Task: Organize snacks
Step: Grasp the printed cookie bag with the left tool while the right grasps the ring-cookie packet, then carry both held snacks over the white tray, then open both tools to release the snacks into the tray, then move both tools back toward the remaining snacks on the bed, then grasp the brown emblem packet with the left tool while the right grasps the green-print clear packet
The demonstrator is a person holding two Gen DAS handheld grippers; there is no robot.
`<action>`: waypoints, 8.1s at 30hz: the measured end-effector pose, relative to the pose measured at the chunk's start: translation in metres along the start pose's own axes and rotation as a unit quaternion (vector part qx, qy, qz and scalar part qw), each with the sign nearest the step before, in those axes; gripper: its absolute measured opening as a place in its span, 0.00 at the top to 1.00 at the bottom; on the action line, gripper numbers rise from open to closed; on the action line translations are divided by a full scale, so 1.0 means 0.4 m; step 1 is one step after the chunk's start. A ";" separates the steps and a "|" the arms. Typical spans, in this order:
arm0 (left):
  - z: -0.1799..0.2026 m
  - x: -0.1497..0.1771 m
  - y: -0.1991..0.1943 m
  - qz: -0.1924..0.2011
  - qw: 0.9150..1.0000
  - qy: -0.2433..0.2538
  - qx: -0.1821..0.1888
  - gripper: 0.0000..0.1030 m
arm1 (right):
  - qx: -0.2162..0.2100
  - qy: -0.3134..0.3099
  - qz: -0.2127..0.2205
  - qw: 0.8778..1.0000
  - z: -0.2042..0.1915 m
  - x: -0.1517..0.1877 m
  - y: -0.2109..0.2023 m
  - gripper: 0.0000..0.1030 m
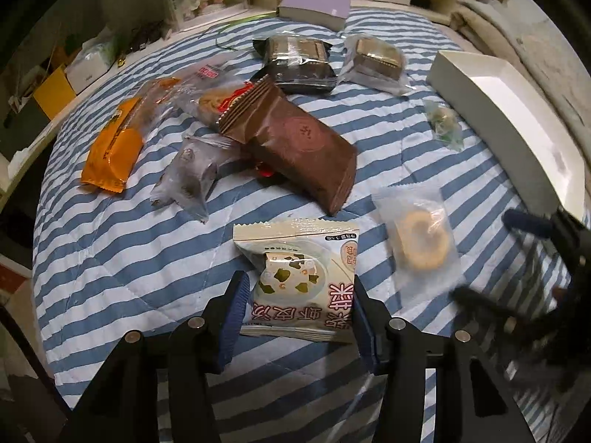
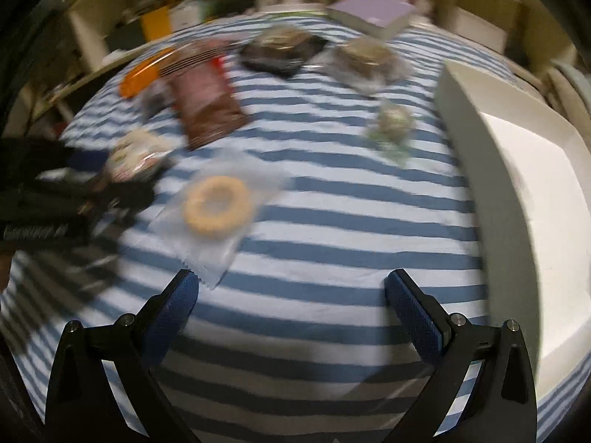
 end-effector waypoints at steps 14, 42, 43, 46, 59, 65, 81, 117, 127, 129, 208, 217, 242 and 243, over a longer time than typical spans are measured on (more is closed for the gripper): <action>-0.044 -0.025 -0.091 0.045 0.998 -0.050 -0.007 0.58 | -0.110 0.115 -0.012 0.987 -0.043 -0.061 -0.028 0.00; -0.138 0.023 -0.218 0.078 0.984 -0.156 -0.036 0.60 | -0.082 0.101 0.023 0.991 -0.097 -0.085 -0.032 0.52; -0.137 0.023 -0.229 0.082 0.983 -0.160 -0.037 0.60 | -0.084 0.100 0.029 0.991 -0.090 -0.095 -0.048 0.52; -0.133 0.023 -0.262 0.094 0.980 -0.168 -0.042 0.60 | -0.091 0.101 0.042 0.990 -0.074 -0.122 -0.092 0.52; -0.045 0.014 -0.428 0.142 0.974 -0.172 -0.049 0.61 | -0.088 0.081 0.100 0.988 0.004 -0.208 -0.288 0.52; 0.023 -0.014 -0.519 0.170 0.971 -0.160 -0.051 0.61 | -0.074 0.071 0.125 0.987 0.050 -0.230 -0.374 0.52; 0.300 -0.173 -0.551 0.199 0.973 -0.117 -0.017 0.61 | -0.011 0.062 0.156 0.986 0.358 -0.219 -0.549 0.52; 0.586 -0.433 -0.022 0.121 0.986 -0.111 0.031 0.29 | -0.042 0.149 0.072 0.985 0.699 -0.241 -0.336 0.22; 0.576 -0.404 -0.029 0.118 0.988 -0.099 0.025 0.00 | -0.005 0.123 0.054 0.991 0.732 -0.167 -0.332 0.00; 0.579 -0.399 -0.037 0.118 0.988 -0.095 0.025 0.00 | -0.001 0.120 0.057 0.991 0.737 -0.157 -0.339 0.00; -0.006 -0.043 -0.619 0.234 0.943 -0.225 -0.073 0.00 | -0.063 0.069 0.171 0.981 0.070 -0.326 -0.512 0.00; -0.074 -0.135 -0.345 0.165 0.940 -0.296 -0.030 0.19 | -0.090 0.142 0.090 0.982 0.082 -0.350 -0.281 0.25; -0.138 -0.163 0.077 0.071 0.930 -0.361 -0.022 0.26 | -0.013 0.210 -0.023 0.977 0.112 -0.292 0.067 0.70; -0.136 -0.163 0.078 0.070 0.930 -0.360 -0.024 0.26 | -0.012 0.206 -0.021 0.978 0.111 -0.293 0.066 0.71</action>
Point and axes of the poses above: each gripper's, at about its wrist camera, not at the fingertips, and y roughly the way its jaws point, z to its right, x to its underside, the point moved 8 cm from there along y, roughly the way its jaws point, and after that the axes turned 14 degrees about y, right-handed, at the moved point
